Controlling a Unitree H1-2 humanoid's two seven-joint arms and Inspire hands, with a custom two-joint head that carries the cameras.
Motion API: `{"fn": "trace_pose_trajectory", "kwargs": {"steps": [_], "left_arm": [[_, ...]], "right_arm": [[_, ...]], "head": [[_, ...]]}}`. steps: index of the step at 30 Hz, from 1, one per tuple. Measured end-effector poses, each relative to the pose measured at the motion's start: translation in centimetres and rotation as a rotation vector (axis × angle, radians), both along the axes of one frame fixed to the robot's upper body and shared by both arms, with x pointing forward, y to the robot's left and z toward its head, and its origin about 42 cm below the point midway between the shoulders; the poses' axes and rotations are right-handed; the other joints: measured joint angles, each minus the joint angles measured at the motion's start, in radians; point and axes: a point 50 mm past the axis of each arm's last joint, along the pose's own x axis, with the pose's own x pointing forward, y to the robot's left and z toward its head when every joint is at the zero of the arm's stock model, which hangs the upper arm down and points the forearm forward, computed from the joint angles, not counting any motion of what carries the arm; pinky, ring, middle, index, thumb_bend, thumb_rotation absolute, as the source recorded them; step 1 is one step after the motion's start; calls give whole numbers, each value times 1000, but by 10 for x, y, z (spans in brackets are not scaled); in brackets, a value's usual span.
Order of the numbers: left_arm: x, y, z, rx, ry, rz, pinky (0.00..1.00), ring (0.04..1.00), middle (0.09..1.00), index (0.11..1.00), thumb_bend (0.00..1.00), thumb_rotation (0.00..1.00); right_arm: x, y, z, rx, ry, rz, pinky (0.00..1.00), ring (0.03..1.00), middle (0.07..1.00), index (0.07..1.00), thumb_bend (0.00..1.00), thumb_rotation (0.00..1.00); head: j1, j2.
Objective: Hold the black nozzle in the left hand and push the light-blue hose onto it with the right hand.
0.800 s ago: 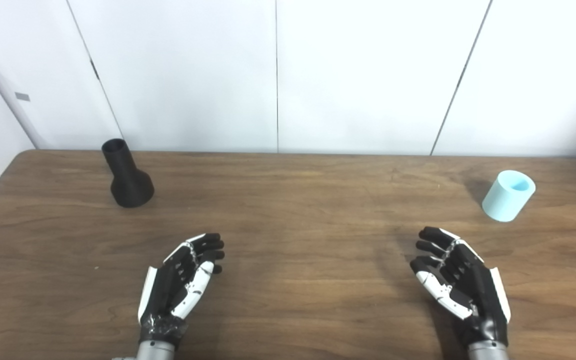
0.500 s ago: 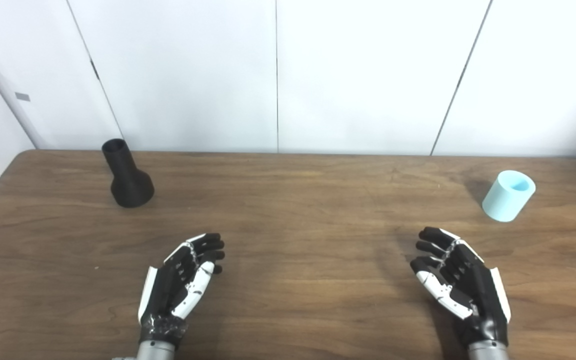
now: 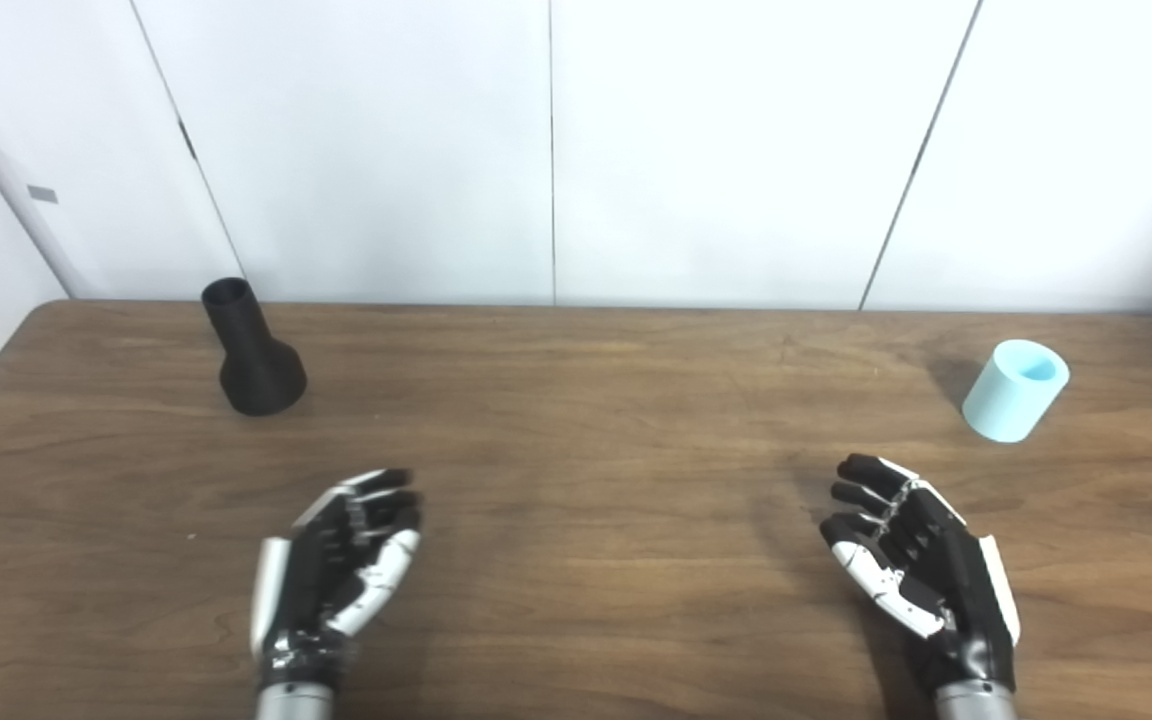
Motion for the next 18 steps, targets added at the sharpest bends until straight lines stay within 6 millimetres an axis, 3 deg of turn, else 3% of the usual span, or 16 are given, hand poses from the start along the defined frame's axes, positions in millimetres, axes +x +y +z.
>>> {"fn": "trace_pose_trajectory", "kwargs": {"steps": [2, 6, 9, 12, 18], "left_arm": [[-1, 9, 1, 6, -4, 54, 570, 606, 617, 499, 507, 56], [-3, 26, 2, 29, -5, 129, 779, 763, 765, 770, 681, 100], [-4, 38, 4, 51, 26, 147, 890, 849, 843, 862, 746, 109], [-4, 45, 11, 63, 47, 156, 896, 875, 868, 912, 783, 121], [8, 70, 11, 133, 72, 175, 892, 874, 857, 898, 847, 201]], "right_arm": [[0, 0, 0, -1, 0, -1, 612, 711, 727, 680, 259, 3], [0, -1, 0, -3, 0, -2, 603, 707, 719, 675, 249, 5], [0, -3, 0, -7, -1, 0, 605, 708, 721, 677, 248, 0], [0, -6, -1, -1, 2, -4, 607, 709, 720, 675, 243, 0], [0, -14, -3, 7, 3, -7, 626, 713, 729, 682, 230, 0]], "head": [[3, 0], [21, 2], [35, -2], [83, -5], [160, -20]]}}
